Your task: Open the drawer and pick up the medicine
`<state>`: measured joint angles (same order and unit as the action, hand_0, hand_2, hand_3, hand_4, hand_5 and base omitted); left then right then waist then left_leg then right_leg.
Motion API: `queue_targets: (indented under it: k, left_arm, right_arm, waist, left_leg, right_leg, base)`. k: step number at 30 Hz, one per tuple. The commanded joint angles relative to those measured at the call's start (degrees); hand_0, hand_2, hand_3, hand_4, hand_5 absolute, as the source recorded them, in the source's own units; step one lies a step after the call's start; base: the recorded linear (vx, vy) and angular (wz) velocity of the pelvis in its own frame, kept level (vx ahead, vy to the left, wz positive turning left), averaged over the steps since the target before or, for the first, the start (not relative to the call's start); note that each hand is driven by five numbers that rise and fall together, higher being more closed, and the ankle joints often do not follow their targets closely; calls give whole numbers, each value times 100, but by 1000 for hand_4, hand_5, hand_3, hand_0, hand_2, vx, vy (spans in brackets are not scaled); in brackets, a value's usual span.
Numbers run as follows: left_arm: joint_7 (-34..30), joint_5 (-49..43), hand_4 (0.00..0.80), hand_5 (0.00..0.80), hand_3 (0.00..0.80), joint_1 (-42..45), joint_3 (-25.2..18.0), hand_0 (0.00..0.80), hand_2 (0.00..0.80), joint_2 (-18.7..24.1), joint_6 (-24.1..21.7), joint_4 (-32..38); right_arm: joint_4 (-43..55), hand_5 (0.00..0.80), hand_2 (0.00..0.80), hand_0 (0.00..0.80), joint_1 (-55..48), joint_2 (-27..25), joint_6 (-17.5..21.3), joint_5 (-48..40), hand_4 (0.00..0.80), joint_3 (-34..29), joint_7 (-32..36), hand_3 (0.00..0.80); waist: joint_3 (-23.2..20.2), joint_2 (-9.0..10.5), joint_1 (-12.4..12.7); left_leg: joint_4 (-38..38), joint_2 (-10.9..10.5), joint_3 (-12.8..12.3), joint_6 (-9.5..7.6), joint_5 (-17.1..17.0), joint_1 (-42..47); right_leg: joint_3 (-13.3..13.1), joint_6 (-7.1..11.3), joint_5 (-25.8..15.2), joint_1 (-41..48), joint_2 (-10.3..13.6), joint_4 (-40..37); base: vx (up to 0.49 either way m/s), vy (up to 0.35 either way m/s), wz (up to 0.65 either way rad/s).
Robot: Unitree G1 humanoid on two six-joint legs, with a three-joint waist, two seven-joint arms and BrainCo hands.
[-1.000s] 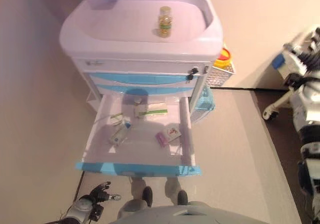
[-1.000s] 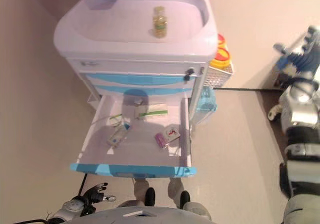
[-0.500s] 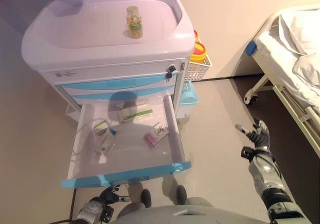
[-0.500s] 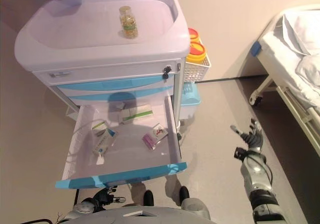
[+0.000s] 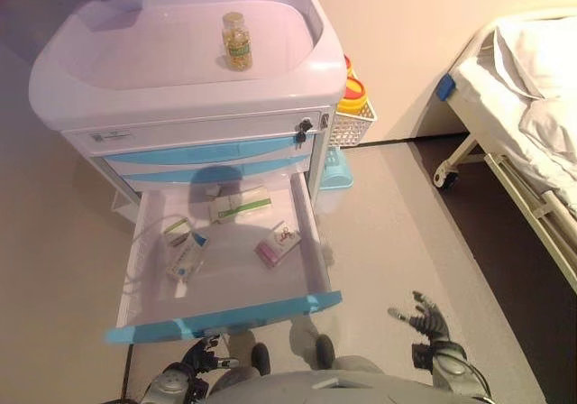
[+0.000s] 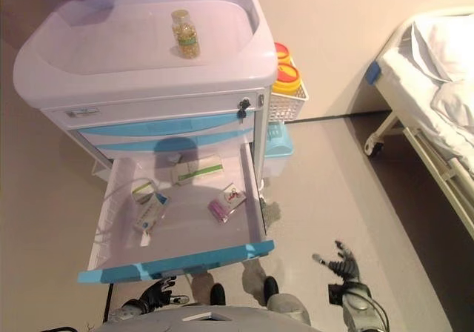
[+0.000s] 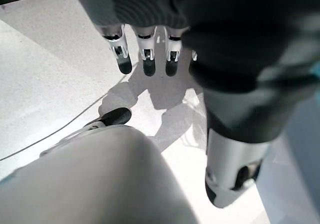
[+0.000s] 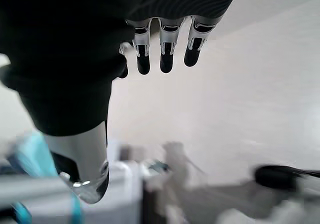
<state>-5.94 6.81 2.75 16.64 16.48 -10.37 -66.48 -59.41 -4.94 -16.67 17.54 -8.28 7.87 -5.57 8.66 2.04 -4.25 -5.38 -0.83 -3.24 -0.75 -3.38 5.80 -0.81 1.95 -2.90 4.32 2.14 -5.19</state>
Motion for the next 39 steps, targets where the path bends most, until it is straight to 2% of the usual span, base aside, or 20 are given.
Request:
queue_targets:
  k: [1, 4, 7, 13, 16, 21, 25, 32, 39]
  left_arm:
    - [62, -131, 0, 0, 0, -321, -163, 0, 0, 98, -308, -215]
    - [162, -364, 0, 0, 0, -388, -201, 0, 0, 201, -393, -204]
    - [476, -744, 0, 0, 0, -492, -89, 0, 0, 326, -523, -179]
    - [503, -594, 0, 0, 0, -736, 32, 0, 0, 555, -295, 205]
    - [592, -566, 0, 0, 0, -919, 77, 0, 0, 615, -217, 408]
    - [731, -392, 0, 0, 0, -1379, 177, 0, 0, 799, -38, 910]
    - [822, -121, 0, 0, 0, -1687, 196, 0, 0, 989, 94, 1403]
    - [769, -165, 0, 0, 0, -2308, 308, 0, 0, 1617, 253, 1900]
    - [338, -226, 0, 0, 0, -3252, 330, 0, 0, 2385, 775, 2235]
  right_arm:
    - [1, 0, 0, 0, 224, -84, 330, 737, 0, 281, 252, 0]
    - [-62, 0, 0, 0, 192, -148, 113, 782, 0, 544, 573, 0]
    - [-249, 0, 0, 0, 214, -179, 145, 983, 0, 667, 754, 0]
    - [-81, 0, 0, 0, 237, -362, 146, 1014, 0, 889, 873, 0]
    - [54, 0, 0, 0, 330, -434, 136, 978, 0, 979, 838, 0]
    - [189, 0, 0, 0, 667, -665, 256, 995, 0, 1091, 609, 0]
    - [438, 0, 0, 0, 884, -909, 193, 876, 0, 1093, 400, 0]
    - [710, 0, 0, 0, 1122, -1168, 243, 697, 0, 1172, 227, 0]
    - [1231, 0, 0, 0, 1131, -1317, 101, 627, 0, 1199, 239, 0]
  waist:
    - [73, 33, 70]
    - [94, 59, 104]
    - [109, 63, 96]
    - [250, 4, 29]
    - [415, -40, -4]
    - [919, -117, -73]
    - [1279, -136, -97]
    - [1663, -129, -130]
    - [1848, -118, -317]
  left_leg:
    - [74, -102, 115, -118, 622, 13]
    - [80, -104, 154, -118, 604, -22]
    - [78, -91, 148, -111, 586, -25]
    - [365, -89, 125, -143, 652, -131]
    - [709, -109, 75, -180, 732, -363]
    - [1484, -163, -30, -207, 873, -962]
    - [1902, -184, -51, -233, 886, -1524]
    - [2455, -200, -58, -275, 856, -2438]
    - [3230, -214, -212, -344, 1130, -3133]
  right_leg:
    - [181, 336, 228, -290, 58, 655]
    - [223, 332, 245, -303, 53, 674]
    - [219, 325, 262, -310, 34, 702]
    - [163, 281, 384, -423, 37, 996]
    - [158, 216, 454, -631, 51, 1224]
    - [127, 97, 550, -1113, 65, 1702]
    - [59, 15, 590, -1639, 41, 2092]
    - [-11, -90, 618, -2597, -14, 2692]
    - [-91, -159, 724, -3277, -47, 3224]
  base:
    - [-3, -31, 7]
    - [-2, -29, 7]
    - [26, -8, 13]
    - [41, 7, 0]
    - [-19, 30, -4]
    - [-75, 49, -5]
    - [-86, 35, -9]
    - [-71, 31, 2]
    - [-31, 59, -6]
